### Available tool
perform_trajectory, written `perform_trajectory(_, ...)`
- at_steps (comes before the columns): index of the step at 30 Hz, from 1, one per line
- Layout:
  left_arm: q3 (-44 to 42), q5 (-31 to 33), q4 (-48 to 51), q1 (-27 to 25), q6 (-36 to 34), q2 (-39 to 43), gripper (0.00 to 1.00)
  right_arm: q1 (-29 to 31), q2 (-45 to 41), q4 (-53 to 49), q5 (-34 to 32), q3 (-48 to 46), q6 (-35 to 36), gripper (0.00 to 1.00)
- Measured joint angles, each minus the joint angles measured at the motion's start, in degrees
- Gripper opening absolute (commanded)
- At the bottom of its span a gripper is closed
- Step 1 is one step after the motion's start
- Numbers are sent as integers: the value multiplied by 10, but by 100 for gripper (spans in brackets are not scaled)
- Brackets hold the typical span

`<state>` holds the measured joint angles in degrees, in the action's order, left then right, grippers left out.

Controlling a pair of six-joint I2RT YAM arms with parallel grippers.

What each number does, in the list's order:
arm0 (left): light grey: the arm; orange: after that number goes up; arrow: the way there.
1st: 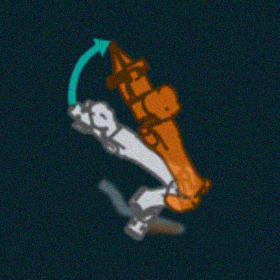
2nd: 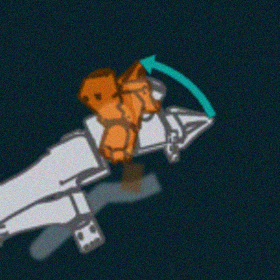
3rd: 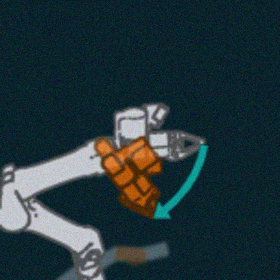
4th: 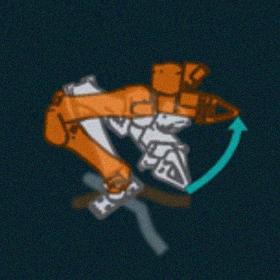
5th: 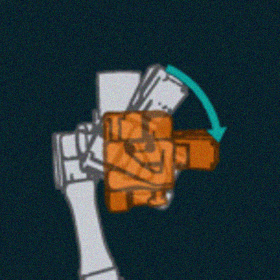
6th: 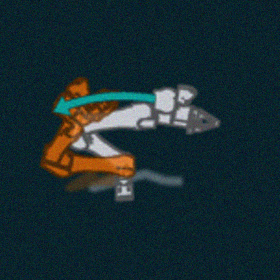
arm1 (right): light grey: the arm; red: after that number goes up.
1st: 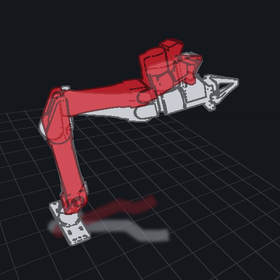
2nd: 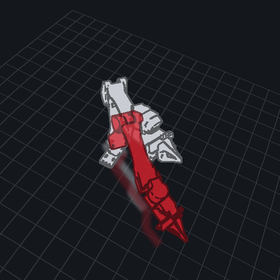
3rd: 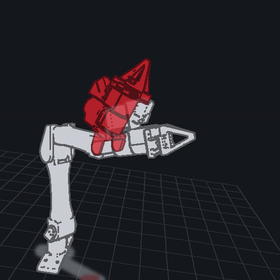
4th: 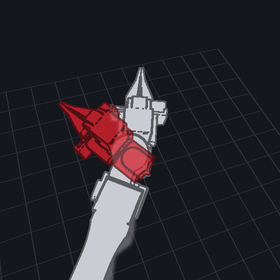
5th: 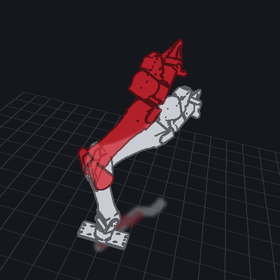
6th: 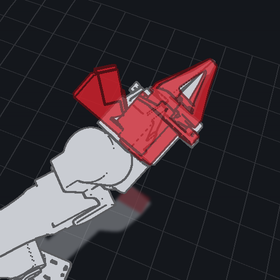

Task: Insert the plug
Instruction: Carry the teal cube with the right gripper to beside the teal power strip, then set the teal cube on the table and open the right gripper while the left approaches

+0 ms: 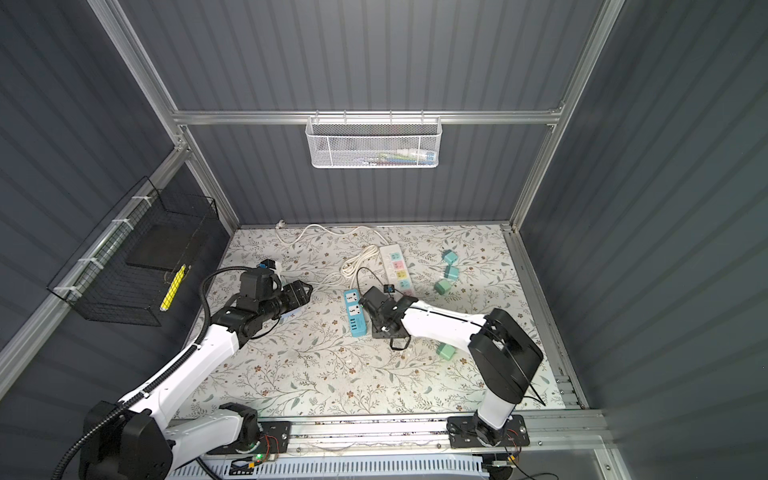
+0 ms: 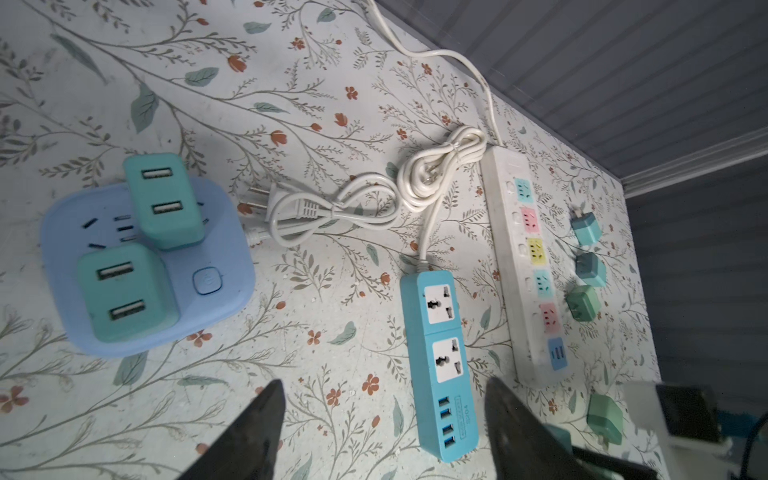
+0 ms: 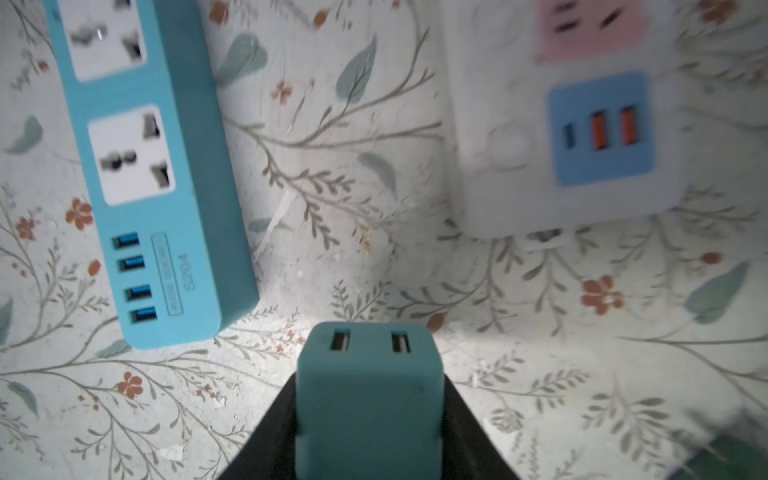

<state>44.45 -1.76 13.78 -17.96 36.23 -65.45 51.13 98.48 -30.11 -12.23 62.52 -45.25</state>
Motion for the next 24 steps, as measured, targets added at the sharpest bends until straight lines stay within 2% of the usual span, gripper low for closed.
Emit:
perform_trajectory(5,-32,21,10,0,44,18,72,7,22,14,14,-17,-33,44)
perform_trajectory(8,-32,22,12,0,48,26,74,7,24,25,23,-25,-46,57)
perform_trajectory(12,-28,17,19,0,43,24,75,7,24,44,48,-36,-59,65)
perform_trajectory(24,-12,-17,21,-6,10,18,73,5,-11,109,184,-62,-83,67)
